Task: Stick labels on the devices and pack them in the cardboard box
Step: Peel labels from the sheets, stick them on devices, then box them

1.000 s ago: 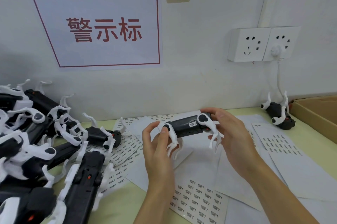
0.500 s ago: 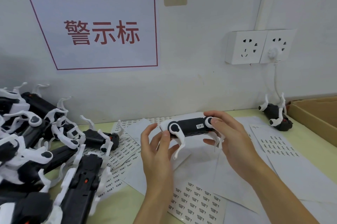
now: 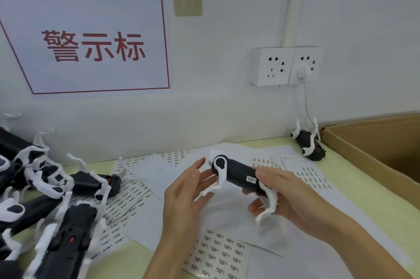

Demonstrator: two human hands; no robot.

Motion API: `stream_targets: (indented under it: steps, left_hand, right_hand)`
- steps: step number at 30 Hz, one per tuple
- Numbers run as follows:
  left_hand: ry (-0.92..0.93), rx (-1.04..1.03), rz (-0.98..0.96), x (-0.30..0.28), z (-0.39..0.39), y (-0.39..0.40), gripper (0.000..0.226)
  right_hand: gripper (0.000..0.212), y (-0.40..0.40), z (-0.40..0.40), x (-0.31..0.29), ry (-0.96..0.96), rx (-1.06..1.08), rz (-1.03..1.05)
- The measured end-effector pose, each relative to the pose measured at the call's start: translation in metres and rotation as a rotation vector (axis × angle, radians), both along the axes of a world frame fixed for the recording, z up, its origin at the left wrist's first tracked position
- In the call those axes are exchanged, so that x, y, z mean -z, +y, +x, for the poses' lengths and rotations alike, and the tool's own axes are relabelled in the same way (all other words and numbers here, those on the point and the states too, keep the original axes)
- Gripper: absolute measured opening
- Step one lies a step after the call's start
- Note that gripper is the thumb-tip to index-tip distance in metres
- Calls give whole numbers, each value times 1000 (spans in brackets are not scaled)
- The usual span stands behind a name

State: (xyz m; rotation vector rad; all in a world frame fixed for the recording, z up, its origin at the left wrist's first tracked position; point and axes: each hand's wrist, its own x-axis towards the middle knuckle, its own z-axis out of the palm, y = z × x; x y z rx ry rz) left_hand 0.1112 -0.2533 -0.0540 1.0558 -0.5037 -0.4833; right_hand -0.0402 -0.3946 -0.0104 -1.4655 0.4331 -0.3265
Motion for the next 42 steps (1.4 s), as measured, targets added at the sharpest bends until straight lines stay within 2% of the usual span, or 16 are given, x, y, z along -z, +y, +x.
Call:
stream_targets:
  steps: [5, 7, 11, 14, 18, 20, 22, 25, 30, 33, 36, 40, 42]
  left_hand:
    - [-155, 46, 86, 1, -6, -1, 34]
    - [-339, 26, 188, 4, -10, 2, 20]
    - [-870, 19, 488, 1, -25, 4, 32]
    - [-1111, 22, 536, -8, -44, -1, 22]
    - [-1415, 114, 590, -18, -88, -19, 25]
    - [-1553, 155, 634, -16, -116, -38, 41]
    - [-1507, 277, 695, -20, -142, -65, 53]
    - [-1326, 205, 688, -17, -170, -119, 48]
    - [-1303, 114, 769, 0, -212, -195, 42]
    - [-1374, 81, 784, 19, -219, -206, 39]
    - [-1400, 71, 791, 23, -219, -212, 41]
    - [-1439, 81, 837, 20, -222, -215, 46]
    - [-1444, 88, 850, 20, -222, -216, 47]
  right_hand:
    - [56, -4, -31, 6, -46, 191, 246]
    - [52, -8, -50, 7, -89, 248, 341]
    - [54, -25, -92, 13, -207, 346, 504]
    - [58, -37, -122, 20, -218, 464, 519]
    - [59, -54, -153, 22, -261, 542, 573]
    - [55, -64, -166, 18, -266, 567, 559]
    - [50, -73, -178, 11, -285, 592, 542]
    - [44, -87, -195, -5, -371, 606, 557]
    - [34, -134, -226, -29, -503, 635, 603]
    - [30, -181, -254, -37, -449, 689, 516]
    - [28, -235, -282, -25, -411, 742, 521]
    - [9, -302, -306, 22, -82, 907, 364]
    - [15, -327, -316, 52, 141, 960, 264]
